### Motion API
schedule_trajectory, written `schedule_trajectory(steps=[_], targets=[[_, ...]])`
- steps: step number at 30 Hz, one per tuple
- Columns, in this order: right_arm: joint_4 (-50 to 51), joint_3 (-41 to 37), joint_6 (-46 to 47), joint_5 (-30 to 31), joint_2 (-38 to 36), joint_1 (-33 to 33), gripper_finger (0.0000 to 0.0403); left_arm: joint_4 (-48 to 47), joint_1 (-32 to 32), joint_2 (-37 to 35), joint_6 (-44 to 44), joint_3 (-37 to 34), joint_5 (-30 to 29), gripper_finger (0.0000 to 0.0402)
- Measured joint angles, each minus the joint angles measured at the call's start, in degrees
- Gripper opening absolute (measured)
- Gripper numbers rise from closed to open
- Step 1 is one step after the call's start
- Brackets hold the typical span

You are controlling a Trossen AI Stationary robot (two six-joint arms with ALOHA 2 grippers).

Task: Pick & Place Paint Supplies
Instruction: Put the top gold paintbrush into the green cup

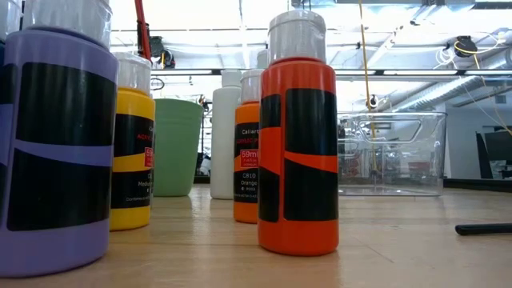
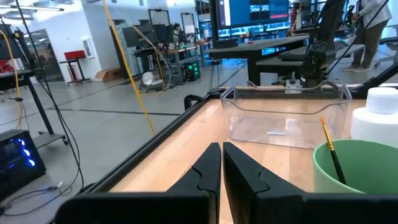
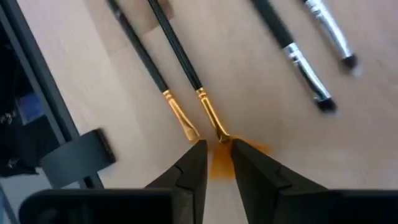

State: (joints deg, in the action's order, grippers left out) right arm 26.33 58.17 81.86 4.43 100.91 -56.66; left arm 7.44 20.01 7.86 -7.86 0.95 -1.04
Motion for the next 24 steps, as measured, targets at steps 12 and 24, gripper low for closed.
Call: schedule_trajectory(steps=[12,24], targets=[[4.1,-0.2,0.1,-3.9,4.2,0.0,0.004,0.1,0.0,0.0,0.0,0.0,0.0,0.0021],[15.8,-0.9,4.9,5.8,4.2,1.6,0.0002,0.0,0.0,0.0,-0.7,0.0,-0.1,0.0021]])
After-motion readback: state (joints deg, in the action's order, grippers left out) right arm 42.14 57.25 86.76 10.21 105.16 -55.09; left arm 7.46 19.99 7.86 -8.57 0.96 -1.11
